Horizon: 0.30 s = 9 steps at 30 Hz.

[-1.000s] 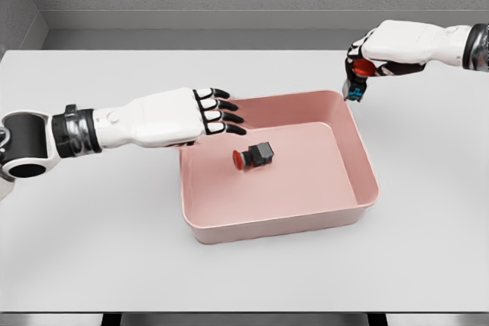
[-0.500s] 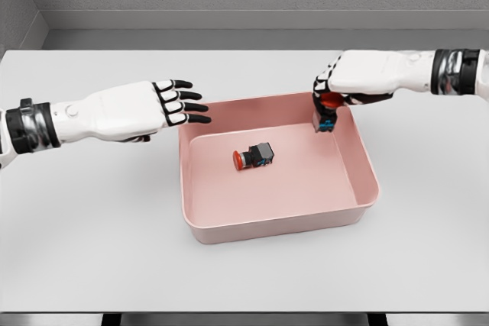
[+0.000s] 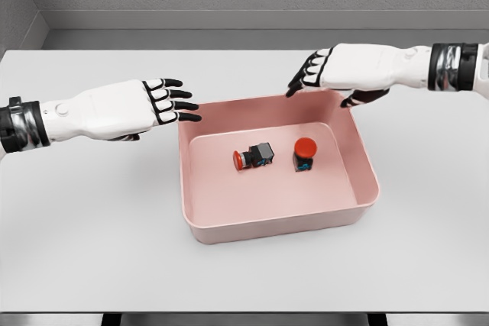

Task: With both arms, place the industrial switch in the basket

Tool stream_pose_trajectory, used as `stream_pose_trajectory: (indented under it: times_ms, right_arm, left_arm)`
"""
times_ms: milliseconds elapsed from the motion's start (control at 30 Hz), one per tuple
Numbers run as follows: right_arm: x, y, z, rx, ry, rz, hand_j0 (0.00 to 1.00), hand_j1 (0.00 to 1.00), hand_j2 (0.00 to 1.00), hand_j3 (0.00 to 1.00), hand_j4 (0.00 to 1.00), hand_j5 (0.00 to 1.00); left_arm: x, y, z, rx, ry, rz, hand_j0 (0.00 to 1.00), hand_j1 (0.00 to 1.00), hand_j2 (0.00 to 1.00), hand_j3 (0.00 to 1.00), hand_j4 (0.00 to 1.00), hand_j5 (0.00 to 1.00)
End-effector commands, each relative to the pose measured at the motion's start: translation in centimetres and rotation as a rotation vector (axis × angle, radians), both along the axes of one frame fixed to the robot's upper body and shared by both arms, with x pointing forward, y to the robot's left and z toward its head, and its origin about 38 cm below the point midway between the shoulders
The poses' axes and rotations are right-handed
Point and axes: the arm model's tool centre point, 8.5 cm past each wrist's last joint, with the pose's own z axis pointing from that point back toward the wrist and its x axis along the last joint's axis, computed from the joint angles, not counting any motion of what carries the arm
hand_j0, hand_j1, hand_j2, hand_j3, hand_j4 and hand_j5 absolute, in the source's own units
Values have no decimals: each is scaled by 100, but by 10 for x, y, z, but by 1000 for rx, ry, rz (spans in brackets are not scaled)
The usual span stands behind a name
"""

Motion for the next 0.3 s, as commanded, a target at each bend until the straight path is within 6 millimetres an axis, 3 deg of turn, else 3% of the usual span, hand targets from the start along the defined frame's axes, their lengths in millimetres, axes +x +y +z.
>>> stream_pose_trajectory:
  times_ms: [0, 100, 267]
  right_arm:
    - [3, -12, 11, 14, -21, -33, 100, 100, 100, 100, 100, 100]
    - [6, -61, 8, -6, -9, -157, 100, 100, 100, 100, 100, 100]
    - [8, -95, 1, 22, 6, -256, 100, 100, 100, 100, 100, 100]
  left_arm:
    - [0, 1, 1, -3, 2, 3, 100, 100, 100, 100, 100, 100]
    - [0, 4, 1, 3, 2, 9, 100, 100, 100, 100, 100, 100]
    - [1, 5, 1, 4, 2, 12, 100, 100, 100, 100, 100, 100]
